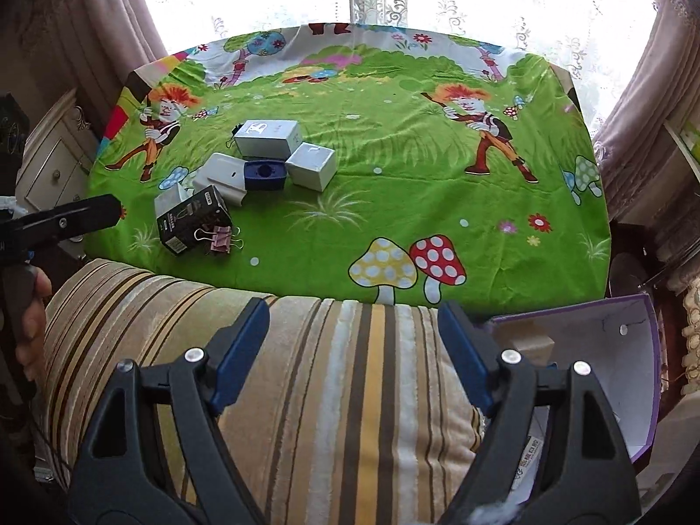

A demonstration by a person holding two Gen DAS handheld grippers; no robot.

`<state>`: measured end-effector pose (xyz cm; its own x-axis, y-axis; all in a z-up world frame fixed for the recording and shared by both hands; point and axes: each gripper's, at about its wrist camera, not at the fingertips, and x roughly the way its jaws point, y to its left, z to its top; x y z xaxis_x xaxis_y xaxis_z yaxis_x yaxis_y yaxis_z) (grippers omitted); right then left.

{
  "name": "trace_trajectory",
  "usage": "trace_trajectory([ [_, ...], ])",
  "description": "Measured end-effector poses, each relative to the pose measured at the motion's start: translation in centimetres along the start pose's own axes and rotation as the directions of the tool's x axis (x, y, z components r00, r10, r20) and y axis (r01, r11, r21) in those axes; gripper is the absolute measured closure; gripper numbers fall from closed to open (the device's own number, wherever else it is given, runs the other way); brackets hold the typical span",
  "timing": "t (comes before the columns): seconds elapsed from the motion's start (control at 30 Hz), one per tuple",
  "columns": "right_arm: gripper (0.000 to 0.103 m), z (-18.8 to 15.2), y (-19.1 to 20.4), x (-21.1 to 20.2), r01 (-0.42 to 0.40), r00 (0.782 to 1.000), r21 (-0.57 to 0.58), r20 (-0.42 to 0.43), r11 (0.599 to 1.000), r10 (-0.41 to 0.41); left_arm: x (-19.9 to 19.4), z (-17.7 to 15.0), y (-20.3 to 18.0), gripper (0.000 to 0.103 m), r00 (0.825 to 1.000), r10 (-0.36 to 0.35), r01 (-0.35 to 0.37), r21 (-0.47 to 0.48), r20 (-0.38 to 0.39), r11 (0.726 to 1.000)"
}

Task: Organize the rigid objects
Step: 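Return both tools to the remaining items on the table, then grasp the pink binder clip with the right tool while the left tool grasps the blue cap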

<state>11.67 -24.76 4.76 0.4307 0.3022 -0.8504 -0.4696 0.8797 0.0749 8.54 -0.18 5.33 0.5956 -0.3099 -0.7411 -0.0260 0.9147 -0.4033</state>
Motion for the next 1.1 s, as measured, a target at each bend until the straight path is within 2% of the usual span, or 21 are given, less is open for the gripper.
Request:
trace_trajectory([
  [0.13, 0.02, 1.1, 2.6, 1.8, -0.05, 0.998, -0.04, -0.046, 0.998, 0.048, 0.5, 1.0, 1.3, 0.004, 0.999, 0.033, -0.033, 0.034, -0.01, 0.999],
  [0.33, 0.02, 2.2, 6.1, 4.5, -0.096, 0.99, -0.101, -0.112, 0.99, 0.084, 2.8, 3.2, 1.8, 0.005, 0.993, 0.101, -0.09, 0.179, -0.059, 0.98],
  [0.5, 0.02, 3.2, 8.3, 7.2, -0.115, 0.981, -0.13, -0.17, 0.985, 0.092, 4.8, 4.9, 2.2, 0.006, 0.991, 0.113, -0.095, 0.224, -0.07, 0.97],
  [0.8, 0.02, 4.7, 10.4, 11.9, -0.179, 0.96, -0.117, -0.237, 0.977, 0.148, 6.3, 5.1, 3.8, 0.009, 0.988, 0.143, -0.127, 0.223, -0.059, 0.967],
  [0.87, 0.02, 5.0, 10.6, 12.7, -0.179, 0.958, -0.11, -0.244, 0.978, 0.148, 6.5, 5.0, 4.5, 0.009, 0.985, 0.161, -0.146, 0.213, -0.057, 0.966],
  [1.1, 0.02, 6.0, 10.7, 15.1, -0.164, 0.95, -0.067, -0.281, 0.984, 0.139, 6.8, 4.9, 6.1, 0.011, 0.988, 0.149, -0.138, 0.172, -0.051, 0.975],
])
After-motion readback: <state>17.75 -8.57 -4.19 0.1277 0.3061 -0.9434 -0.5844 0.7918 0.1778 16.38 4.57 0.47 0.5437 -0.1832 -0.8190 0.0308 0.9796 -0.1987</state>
